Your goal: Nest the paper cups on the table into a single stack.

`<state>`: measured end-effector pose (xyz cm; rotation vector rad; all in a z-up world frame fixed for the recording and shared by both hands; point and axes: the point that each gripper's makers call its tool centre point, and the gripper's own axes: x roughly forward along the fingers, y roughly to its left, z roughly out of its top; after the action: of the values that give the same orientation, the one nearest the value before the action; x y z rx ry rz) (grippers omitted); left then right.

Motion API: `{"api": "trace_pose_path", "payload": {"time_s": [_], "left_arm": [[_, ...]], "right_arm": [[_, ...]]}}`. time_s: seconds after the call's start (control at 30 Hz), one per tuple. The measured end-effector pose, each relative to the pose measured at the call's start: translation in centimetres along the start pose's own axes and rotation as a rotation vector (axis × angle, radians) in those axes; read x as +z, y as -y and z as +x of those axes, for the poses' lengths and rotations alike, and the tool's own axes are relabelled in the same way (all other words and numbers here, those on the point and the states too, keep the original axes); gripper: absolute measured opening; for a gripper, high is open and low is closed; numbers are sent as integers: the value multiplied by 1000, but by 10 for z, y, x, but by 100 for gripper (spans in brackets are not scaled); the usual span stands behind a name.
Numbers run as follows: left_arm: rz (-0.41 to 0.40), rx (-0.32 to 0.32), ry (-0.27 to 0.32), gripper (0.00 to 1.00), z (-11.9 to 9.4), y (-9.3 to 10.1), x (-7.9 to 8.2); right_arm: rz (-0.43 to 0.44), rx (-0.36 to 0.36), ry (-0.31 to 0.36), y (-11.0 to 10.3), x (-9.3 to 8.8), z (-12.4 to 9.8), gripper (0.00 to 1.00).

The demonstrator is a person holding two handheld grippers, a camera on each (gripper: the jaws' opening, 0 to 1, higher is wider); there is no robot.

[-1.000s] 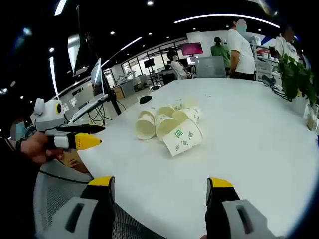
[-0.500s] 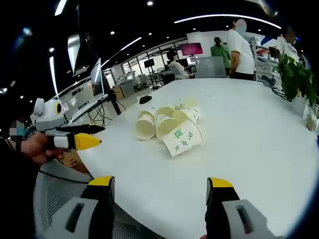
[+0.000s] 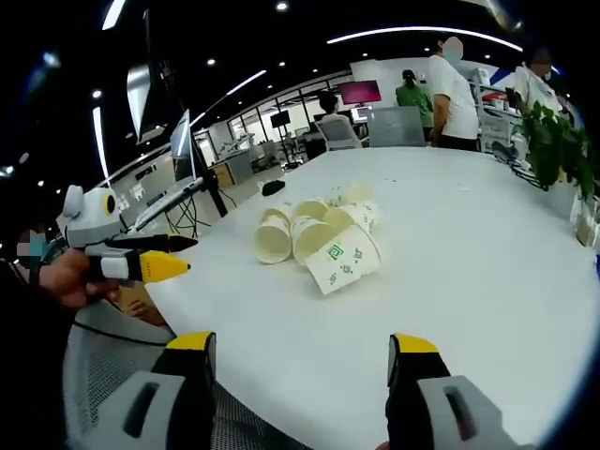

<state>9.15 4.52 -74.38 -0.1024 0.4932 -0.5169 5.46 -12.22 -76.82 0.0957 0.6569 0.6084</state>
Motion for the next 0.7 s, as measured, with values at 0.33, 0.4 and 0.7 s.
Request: {"api": "trace_pose_path", "payload": {"time_s": [0.33, 0.4, 0.7], "left_arm": [[0, 0, 0, 73, 0, 1, 0], [-2, 0, 0, 73, 0, 0, 0], [-6, 0, 1, 73, 0, 0, 0]], "right_arm": [[0, 1, -2, 0, 0, 0, 74], [0, 0, -2, 2, -1, 0, 74], [0, 1, -5, 0, -1, 0, 74]]}}
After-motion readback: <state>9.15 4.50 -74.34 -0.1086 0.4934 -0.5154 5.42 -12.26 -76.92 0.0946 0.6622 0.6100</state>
